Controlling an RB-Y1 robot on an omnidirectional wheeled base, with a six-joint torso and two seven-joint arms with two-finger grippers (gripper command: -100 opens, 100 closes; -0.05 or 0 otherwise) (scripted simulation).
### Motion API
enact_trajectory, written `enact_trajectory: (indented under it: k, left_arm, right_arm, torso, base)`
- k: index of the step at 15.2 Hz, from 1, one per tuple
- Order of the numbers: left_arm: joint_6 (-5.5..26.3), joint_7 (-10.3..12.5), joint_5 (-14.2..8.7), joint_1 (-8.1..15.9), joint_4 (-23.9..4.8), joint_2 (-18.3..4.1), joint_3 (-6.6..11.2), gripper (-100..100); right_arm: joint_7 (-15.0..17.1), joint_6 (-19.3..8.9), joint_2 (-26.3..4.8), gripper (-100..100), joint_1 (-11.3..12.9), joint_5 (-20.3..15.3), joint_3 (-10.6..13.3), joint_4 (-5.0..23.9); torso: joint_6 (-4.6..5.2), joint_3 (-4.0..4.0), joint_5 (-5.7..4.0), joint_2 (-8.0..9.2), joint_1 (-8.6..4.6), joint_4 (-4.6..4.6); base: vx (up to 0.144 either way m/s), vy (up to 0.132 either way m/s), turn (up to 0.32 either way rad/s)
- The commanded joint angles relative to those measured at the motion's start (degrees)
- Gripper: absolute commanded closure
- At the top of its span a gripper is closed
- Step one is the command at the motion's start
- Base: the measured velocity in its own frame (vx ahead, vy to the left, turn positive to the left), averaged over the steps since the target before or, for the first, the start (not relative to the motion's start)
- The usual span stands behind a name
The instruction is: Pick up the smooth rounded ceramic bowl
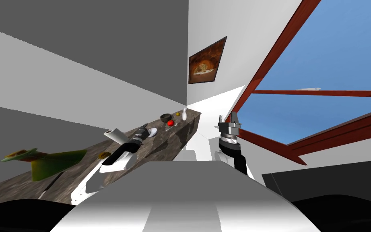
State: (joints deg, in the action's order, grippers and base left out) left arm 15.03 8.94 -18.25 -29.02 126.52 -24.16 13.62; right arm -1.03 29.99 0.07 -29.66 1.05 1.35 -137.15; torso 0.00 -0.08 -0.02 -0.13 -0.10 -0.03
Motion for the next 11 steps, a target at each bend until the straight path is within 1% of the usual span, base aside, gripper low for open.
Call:
enact_trajectory:
  k: [1,2,4,5,7,8,9,10,11]
  left_arm:
    - [1.74,0.1,-0.16,-0.06,0.19,-0.11,0.22,-100]
    - [3.72,0.7,-1.34,-0.12,-0.53,-1.22,1.26,-100]
    - [5.3,0.7,-1.34,-0.12,-0.53,-1.22,1.26,-100]
    - [6.77,1.3,-2.54,-0.19,-1.26,-2.31,2.32,-100]
    - [8.89,1.3,-2.54,-0.19,-1.26,-2.31,2.32,-100]
    - [10.4,1.9,-3.73,-0.25,-1.99,-3.36,3.38,-100]
    - [11.81,1.9,-3.73,-0.25,-1.99,-3.36,3.38,-100]
    - [12.49,1.9,-3.73,-0.25,-1.99,-3.36,3.38,-100]
    - [14.32,2.5,-4.93,-0.31,-2.72,-4.37,4.44,-100]
  right_arm:
    - [0.0,0.0,0.0,0,0.0,0.0,0.0,0.0]
    - [0.0,0.0,0.0,0,0.0,0.0,0.0,0.0]
    - [0.0,0.0,0.0,0,0.0,0.0,0.0,0.0]
    - [0.0,0.0,0.0,0,0.0,0.0,0.0,0.0]
    - [0.0,0.0,0.0,0,0.0,0.0,0.0,0.0]
    - [0.0,0.0,0.0,0,0.0,0.0,0.0,0.0]
    - [0.0,0.0,0.0,0,0.0,0.0,0.0,0.0]
    - [0.0,0.0,0.0,0,0.0,0.0,0.0,0.0]
    - [0.0,0.0,0.0,0,0.0,0.0,0.0,0.0]
  torso:
    - [0.0,0.0,0.0,0.0,0.0,0.0]
    - [0.0,0.02,0.0,0.03,0.02,0.01]
    - [0.0,0.01,0.0,0.02,0.01,0.01]
    - [0.0,0.01,0.0,0.02,0.02,0.01]
    - [0.0,0.0,0.0,-0.01,-0.02,0.0]
    - [0.0,0.0,0.0,-0.01,-0.01,0.0]
    - [0.01,-0.01,0.0,-0.02,-0.01,0.0]
    - [0.0,-0.01,-0.01,-0.03,-0.01,0.0]
    - [0.0,-0.01,0.0,-0.01,0.0,0.0]
  base:
    - [0.014,-0.013,0.003]
    - [0.02,-0.022,-0.028]
    - [0.028,-0.024,-0.025]
    - [0.031,-0.028,-0.033]
    - [0.034,-0.03,-0.02]
    - [0.034,-0.028,-0.032]
    - [0.039,-0.029,-0.037]
    - [0.029,-0.022,-0.013]
    - [0.034,-0.027,-0.036]
